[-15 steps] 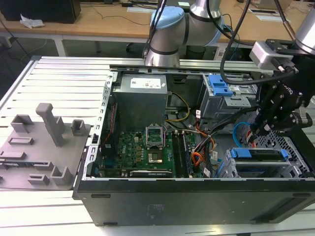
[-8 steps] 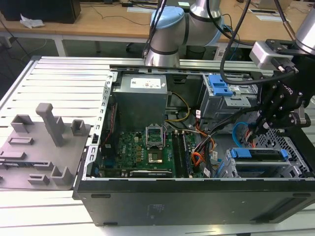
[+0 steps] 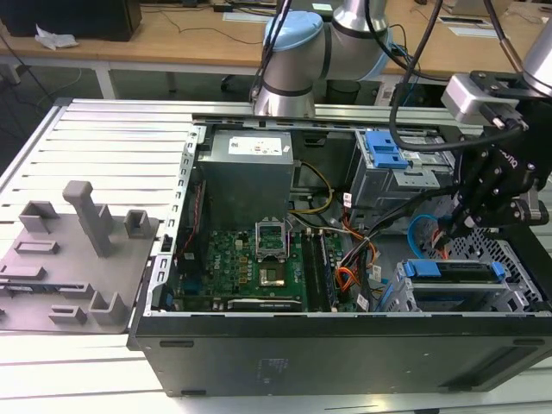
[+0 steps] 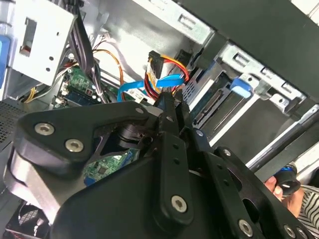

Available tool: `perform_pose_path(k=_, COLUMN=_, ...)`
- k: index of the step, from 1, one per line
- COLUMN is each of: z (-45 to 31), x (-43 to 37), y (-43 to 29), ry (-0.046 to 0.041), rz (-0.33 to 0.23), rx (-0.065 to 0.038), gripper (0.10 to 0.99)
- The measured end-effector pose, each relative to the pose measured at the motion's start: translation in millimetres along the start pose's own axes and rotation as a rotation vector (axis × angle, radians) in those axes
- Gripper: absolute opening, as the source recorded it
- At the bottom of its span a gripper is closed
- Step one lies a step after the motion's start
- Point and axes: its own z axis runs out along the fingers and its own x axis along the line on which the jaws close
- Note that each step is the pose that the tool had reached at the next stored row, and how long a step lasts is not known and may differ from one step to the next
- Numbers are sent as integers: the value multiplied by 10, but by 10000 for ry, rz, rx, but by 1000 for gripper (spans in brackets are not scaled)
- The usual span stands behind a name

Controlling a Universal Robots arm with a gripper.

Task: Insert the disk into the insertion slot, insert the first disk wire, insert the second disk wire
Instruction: 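Insert the first disk wire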

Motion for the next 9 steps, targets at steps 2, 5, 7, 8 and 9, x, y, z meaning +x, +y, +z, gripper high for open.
perform_pose_path(k=2, z=7, x=69, y=-17, ry=2, rz=1, rx=-1, gripper=169)
perform_pose_path(k=5, z=15, x=259, y=-22, ry=0, rz=-1, rx=-2, gripper=169)
perform_pose_path(k=7, z=24, x=333, y=-26, ry=0, rz=-1, rx=-2, gripper=169)
perform_pose_path(k=8, z=27, x=343, y=-28, ry=2, rz=-1, rx=-1, gripper=169)
perform_pose_path(k=9, z=37, x=349, y=-35, ry=-1, rz=-1, rx=-2, gripper=169)
